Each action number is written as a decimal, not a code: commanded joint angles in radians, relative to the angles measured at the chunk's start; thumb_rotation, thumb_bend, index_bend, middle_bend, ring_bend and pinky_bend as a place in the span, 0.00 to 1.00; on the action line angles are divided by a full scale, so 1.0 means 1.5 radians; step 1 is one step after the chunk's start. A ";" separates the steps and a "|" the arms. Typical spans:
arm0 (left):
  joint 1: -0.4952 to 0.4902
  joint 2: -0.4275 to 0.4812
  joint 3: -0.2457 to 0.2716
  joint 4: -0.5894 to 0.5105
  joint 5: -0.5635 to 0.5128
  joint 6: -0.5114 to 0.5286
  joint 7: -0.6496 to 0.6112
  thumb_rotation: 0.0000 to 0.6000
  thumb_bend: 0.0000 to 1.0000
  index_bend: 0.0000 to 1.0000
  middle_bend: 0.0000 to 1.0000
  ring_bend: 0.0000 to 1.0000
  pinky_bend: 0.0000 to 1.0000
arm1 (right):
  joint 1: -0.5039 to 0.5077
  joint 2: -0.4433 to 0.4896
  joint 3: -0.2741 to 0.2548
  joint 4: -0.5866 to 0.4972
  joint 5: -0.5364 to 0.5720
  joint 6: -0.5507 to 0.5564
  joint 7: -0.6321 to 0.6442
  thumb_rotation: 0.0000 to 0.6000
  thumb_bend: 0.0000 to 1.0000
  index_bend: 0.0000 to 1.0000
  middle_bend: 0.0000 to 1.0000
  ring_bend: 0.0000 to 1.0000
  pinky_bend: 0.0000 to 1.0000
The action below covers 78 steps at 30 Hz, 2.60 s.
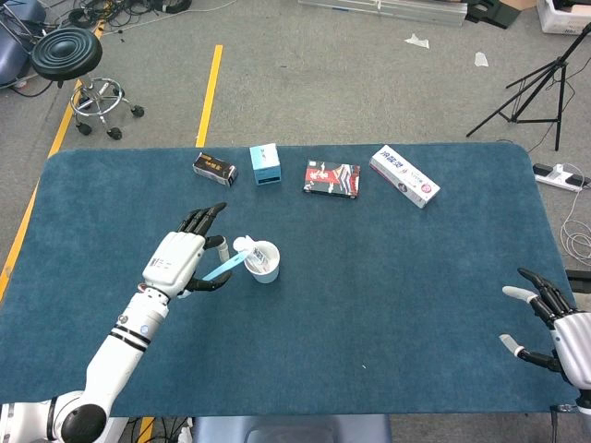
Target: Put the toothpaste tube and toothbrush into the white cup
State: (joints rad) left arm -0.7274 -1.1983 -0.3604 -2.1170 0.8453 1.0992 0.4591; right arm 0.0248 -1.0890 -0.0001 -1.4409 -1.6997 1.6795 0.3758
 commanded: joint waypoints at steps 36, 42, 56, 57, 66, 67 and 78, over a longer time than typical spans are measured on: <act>-0.119 -0.192 -0.097 0.176 -0.073 -0.009 -0.294 1.00 0.30 0.64 0.00 0.00 0.00 | -0.015 0.011 -0.018 0.007 -0.036 0.045 0.022 1.00 0.12 0.30 0.14 0.16 0.50; -0.130 -0.223 -0.098 0.222 -0.065 -0.020 -0.321 1.00 0.30 0.65 0.00 0.00 0.00 | -0.016 0.011 -0.018 0.009 -0.034 0.047 0.027 1.00 0.12 0.30 0.14 0.16 0.50; -0.157 -0.292 -0.097 0.338 -0.038 -0.061 -0.373 1.00 0.30 0.65 0.00 0.00 0.00 | -0.019 0.013 -0.019 0.017 -0.035 0.054 0.045 1.00 0.12 0.30 0.14 0.16 0.50; -0.159 -0.296 -0.097 0.348 -0.036 -0.066 -0.378 1.00 0.30 0.65 0.00 0.00 0.00 | -0.019 0.013 -0.019 0.017 -0.035 0.054 0.045 1.00 0.12 0.30 0.14 0.16 0.50; -0.169 -0.322 -0.100 0.426 -0.015 -0.108 -0.423 1.00 0.30 0.65 0.00 0.00 0.00 | -0.019 0.010 -0.019 0.015 -0.031 0.046 0.038 1.00 0.12 0.30 0.15 0.16 0.50; -0.169 -0.323 -0.100 0.432 -0.013 -0.113 -0.428 1.00 0.30 0.65 0.00 0.00 0.00 | -0.019 0.010 -0.019 0.015 -0.030 0.046 0.037 1.00 0.12 0.30 0.14 0.16 0.50; -0.164 -0.327 -0.100 0.474 0.007 -0.139 -0.464 1.00 0.30 0.65 0.00 0.00 0.00 | -0.025 0.006 -0.020 0.017 -0.026 0.049 0.032 1.00 0.12 0.30 0.15 0.16 0.50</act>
State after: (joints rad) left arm -0.9753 -1.6878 -0.5100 -1.4102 0.8537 0.8938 -0.2330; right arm -0.0134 -1.0807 -0.0305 -1.4161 -1.7393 1.7535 0.4237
